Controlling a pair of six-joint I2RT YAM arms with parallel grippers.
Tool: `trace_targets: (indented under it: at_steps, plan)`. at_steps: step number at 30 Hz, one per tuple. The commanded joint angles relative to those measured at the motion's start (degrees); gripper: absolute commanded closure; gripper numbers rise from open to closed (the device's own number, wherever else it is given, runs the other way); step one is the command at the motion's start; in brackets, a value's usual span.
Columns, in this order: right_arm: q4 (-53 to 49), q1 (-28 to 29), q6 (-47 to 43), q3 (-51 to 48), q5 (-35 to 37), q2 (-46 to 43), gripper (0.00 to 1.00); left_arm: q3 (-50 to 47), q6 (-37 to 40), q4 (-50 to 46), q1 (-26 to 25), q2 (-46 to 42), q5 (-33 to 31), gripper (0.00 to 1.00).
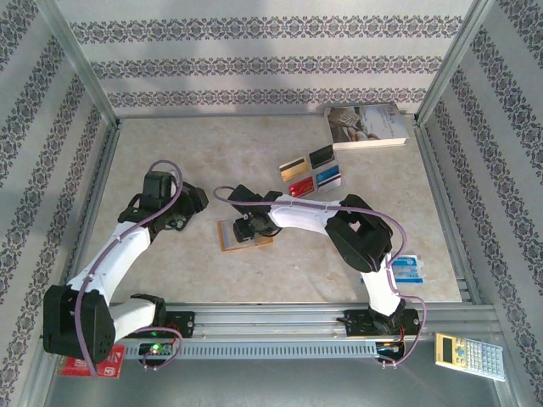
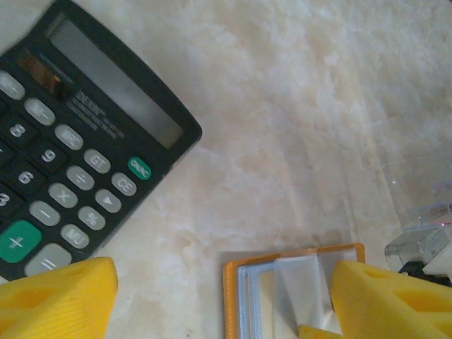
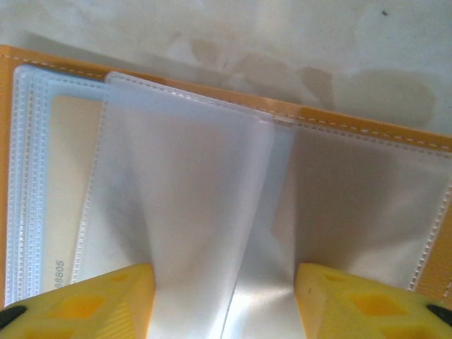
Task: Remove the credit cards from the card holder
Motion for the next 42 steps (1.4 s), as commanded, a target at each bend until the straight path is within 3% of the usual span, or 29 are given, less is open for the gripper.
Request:
trace_targets:
  at_steps: [1,4,11,20,33,42]
  plan:
    - [-4.09,-0.86,2.05,-2.90,1.73,3.17,0.50,-0.68,-0.85,-0.24,0.36,2.54,4.48,0.29]
    - [-3.58,-1.57,2.57,-4.01,1.41,3.31,0.56,-0.89,-2.67,0.40,-0.14,4.57,8.69,0.38]
    - [-0.85,-2.37,3.47,-5.69,-0.11,2.32,0.62,-2.52,-9.89,4.58,-3.39,7.85,16.82,0.55]
    - [3.12,-3.38,4.83,-8.32,-1.97,0.01,0.65,-2.70,-15.41,9.94,-10.65,14.49,17.71,0.74]
    - [9.38,-4.70,6.76,-13.35,-1.84,-6.00,0.73,-1.16,-19.00,13.80,-13.99,23.59,18.84,0.79]
    - [14.07,-5.81,8.48,-16.30,-2.83,-10.48,0.75,-0.73,-21.38,18.07,-15.08,25.07,21.97,0.69]
